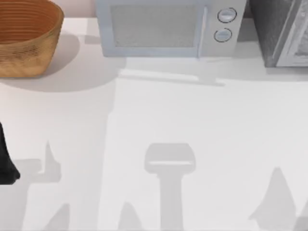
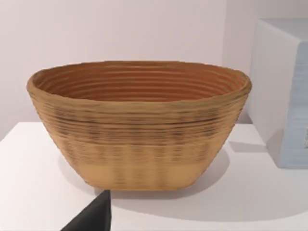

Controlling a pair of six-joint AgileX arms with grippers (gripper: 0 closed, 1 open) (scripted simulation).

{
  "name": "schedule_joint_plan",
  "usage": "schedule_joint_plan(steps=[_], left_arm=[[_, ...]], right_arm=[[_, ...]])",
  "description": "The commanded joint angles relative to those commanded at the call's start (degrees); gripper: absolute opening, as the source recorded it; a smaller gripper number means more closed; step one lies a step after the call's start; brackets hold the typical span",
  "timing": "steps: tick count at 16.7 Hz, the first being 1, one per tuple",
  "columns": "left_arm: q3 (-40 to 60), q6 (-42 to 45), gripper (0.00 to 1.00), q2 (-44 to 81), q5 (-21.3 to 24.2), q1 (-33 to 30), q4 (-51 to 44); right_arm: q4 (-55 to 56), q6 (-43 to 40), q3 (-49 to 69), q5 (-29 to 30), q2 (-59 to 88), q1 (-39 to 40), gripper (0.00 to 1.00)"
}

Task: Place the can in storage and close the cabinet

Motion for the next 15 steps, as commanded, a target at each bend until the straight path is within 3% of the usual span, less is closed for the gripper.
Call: schedule_joint_plan(steps=[7,15], left_arm=[[0.00,0.00,1.00,0.00,0.00,0.00,0.00],[0.00,0.00,1.00,0.00,0.00,0.00,0.00]], right_arm=[[17.04,0.32,5.20,-14.34,21.93,-14.56,1.00],[18.49,0.34,5.48,-15.57,23.86,-15.70,1.00]])
